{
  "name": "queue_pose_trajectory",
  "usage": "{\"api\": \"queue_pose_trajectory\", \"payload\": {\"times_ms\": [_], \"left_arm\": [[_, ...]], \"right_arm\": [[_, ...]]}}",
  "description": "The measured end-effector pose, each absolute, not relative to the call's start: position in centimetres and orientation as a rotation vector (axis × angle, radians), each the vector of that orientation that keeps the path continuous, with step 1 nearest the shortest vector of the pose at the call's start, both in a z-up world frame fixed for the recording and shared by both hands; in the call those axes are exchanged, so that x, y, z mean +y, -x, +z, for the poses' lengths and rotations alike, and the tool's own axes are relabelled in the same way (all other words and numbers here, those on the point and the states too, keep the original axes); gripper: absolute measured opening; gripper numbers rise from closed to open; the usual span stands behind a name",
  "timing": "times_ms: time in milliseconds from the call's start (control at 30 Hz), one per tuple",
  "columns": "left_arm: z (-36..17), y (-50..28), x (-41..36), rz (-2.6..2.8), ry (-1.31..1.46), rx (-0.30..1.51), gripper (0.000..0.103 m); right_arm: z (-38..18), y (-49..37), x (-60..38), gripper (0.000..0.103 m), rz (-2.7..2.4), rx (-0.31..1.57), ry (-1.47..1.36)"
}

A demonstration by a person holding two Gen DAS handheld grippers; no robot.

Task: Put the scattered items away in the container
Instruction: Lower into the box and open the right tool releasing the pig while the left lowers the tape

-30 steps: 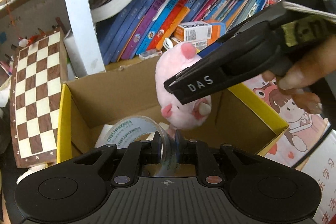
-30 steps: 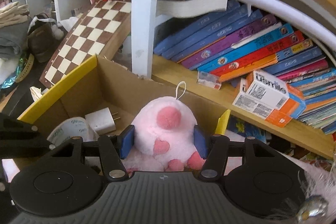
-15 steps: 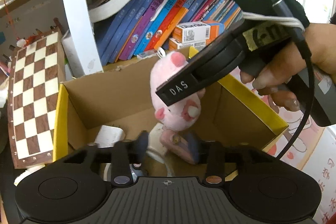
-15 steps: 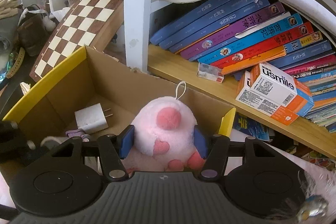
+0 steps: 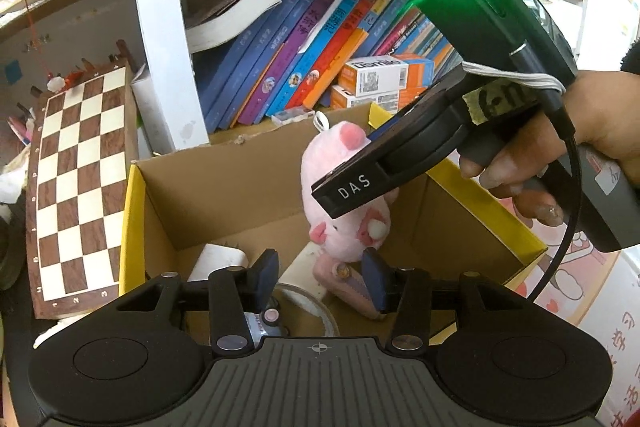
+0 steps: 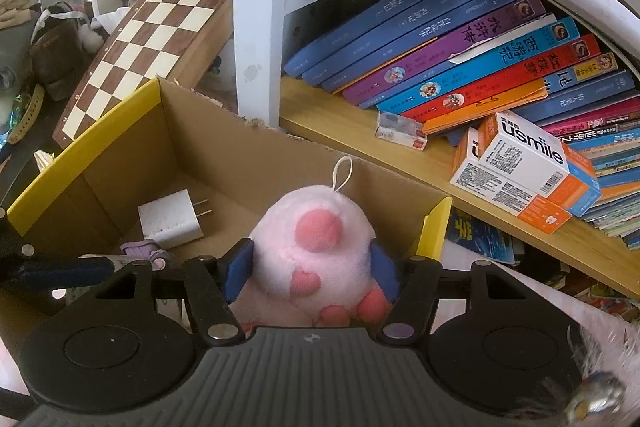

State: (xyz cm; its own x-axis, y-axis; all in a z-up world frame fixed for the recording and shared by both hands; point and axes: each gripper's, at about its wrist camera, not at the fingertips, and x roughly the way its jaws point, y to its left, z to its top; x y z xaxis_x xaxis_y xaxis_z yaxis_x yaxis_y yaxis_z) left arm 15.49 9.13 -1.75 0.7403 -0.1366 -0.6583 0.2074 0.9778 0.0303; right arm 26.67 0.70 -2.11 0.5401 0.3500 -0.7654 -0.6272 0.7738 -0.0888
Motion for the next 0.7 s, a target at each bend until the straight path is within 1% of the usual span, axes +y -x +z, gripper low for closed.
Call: {"api": "queue_pose_trajectory", "payload": {"times_ms": [533,567,600,700], "left_arm": [[-0.4,-14.3,8.9,-0.171,-0.122,0.684,0.048],[-0.3,-14.1,8.9,-0.169,-0.122,0.681,0.049],[-0.1,-14.0,8.9,-0.166,-0.121,0.677,0.053],[0.4,-13.5,8.9,-0.156,-0.121,0.665,0.053]], "right_arm": [[0.0,-24.8,-0.4,0.062,0.589,0.776,0.345],[0.3,-24.6,-0.5,0.062,0.588,0.772,0.343],[0.5,-24.4,-0.6,0.063,0.587,0.768,0.340],[1.2,-23.7,-1.0,0.063,0.584,0.754,0.333]]}}
